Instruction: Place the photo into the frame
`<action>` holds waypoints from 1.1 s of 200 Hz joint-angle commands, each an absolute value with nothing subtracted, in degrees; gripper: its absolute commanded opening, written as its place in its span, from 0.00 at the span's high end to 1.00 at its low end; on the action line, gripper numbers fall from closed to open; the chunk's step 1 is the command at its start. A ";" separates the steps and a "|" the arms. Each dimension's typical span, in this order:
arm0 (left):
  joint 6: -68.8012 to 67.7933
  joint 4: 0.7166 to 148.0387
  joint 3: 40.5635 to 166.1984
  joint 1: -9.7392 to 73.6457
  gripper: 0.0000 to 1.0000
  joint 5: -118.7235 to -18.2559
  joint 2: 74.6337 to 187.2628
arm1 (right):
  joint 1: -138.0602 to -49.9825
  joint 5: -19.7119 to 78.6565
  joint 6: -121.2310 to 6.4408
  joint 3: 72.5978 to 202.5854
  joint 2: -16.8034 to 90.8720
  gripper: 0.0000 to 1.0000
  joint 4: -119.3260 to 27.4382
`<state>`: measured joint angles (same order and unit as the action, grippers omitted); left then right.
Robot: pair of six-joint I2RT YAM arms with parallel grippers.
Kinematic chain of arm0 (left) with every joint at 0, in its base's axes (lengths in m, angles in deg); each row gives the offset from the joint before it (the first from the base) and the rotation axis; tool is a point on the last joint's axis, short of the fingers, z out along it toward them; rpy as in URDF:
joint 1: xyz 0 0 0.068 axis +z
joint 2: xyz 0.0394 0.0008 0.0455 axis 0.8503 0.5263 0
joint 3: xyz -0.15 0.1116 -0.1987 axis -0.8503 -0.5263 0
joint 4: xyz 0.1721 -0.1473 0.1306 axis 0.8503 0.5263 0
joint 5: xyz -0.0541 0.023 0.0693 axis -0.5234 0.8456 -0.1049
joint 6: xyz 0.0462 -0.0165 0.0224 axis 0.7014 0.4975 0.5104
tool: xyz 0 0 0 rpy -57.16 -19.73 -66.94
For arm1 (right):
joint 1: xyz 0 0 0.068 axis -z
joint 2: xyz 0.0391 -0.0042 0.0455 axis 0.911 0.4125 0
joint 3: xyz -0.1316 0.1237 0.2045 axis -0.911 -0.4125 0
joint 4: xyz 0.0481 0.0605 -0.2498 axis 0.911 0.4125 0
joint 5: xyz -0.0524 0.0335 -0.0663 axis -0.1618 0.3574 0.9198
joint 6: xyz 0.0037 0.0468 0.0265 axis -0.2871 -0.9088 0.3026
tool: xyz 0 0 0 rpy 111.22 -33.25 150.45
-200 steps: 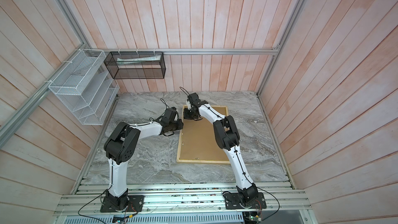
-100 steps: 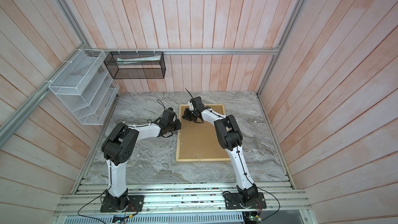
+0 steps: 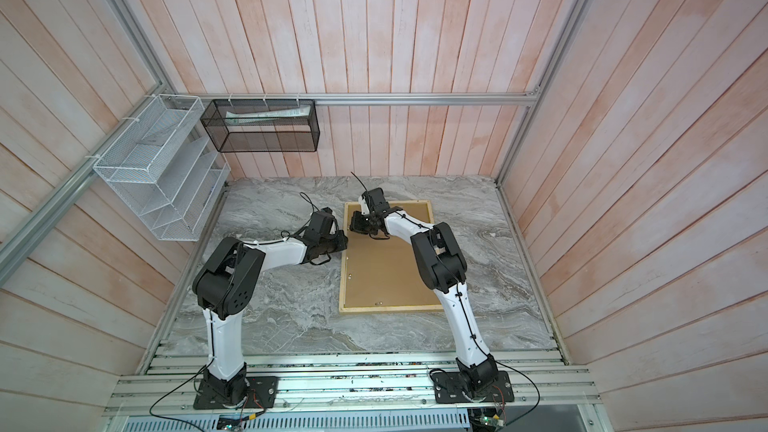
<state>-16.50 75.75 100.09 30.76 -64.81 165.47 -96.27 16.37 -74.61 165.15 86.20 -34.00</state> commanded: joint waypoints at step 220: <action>-5.58 90.69 103.42 33.63 0.82 -69.55 167.13 | -95.96 14.26 -84.02 148.55 79.62 0.73 -48.64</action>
